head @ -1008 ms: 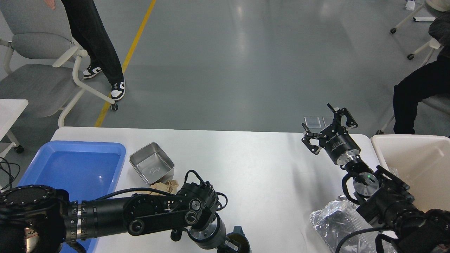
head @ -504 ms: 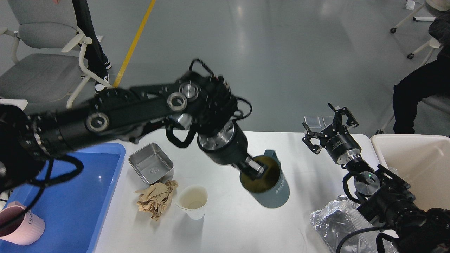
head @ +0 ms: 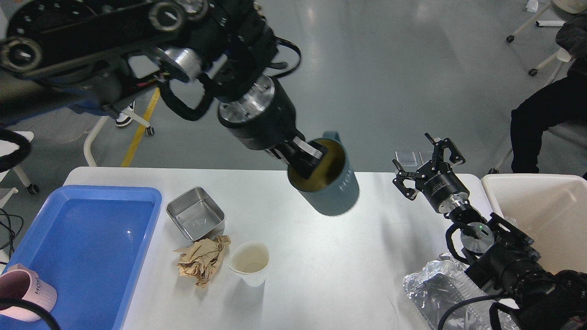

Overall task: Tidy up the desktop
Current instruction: 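Lift the dark green mug with the left gripper toward the blue tray, then lower the dark green mug into the blue tray and open the left gripper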

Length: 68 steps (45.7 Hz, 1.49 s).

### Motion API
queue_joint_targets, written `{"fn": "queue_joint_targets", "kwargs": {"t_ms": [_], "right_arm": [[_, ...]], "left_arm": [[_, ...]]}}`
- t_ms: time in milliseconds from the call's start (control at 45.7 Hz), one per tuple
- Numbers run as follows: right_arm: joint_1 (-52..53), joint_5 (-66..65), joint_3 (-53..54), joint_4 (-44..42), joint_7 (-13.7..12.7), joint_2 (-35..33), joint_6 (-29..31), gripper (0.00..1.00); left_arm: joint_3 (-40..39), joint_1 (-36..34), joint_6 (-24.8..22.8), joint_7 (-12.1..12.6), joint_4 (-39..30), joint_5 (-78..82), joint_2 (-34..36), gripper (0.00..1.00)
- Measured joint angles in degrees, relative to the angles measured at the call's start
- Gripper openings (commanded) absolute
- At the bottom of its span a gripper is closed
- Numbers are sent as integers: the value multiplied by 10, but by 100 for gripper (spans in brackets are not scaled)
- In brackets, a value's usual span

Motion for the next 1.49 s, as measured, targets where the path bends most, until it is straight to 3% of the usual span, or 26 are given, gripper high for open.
{"fn": "queue_joint_targets", "kwargs": {"t_ms": [241, 394, 438, 679, 810, 920, 1051, 1489], "right_arm": [[1, -7, 0, 1, 0, 2, 0, 100], [3, -20, 0, 1, 0, 8, 0, 100], [4, -25, 0, 2, 0, 15, 0, 100], [4, -28, 0, 1, 0, 38, 0, 100], [4, -31, 0, 1, 0, 38, 0, 100], [4, -33, 0, 1, 0, 38, 0, 100], [4, -36, 0, 1, 0, 38, 0, 100], [4, -36, 0, 1, 0, 39, -2, 100]], "left_arm": [[-16, 74, 0, -8, 97, 54, 269, 0], [-100, 188, 0, -17, 180, 80, 369, 0], [-157, 255, 0, -18, 219, 83, 387, 0], [-444, 484, 0, -22, 389, 177, 317, 0], [-621, 597, 0, -24, 411, 287, 267, 0], [-717, 644, 0, -25, 409, 365, 231, 0], [-760, 656, 0, -26, 404, 407, 216, 0], [-775, 650, 0, -27, 356, 414, 189, 0]]}}
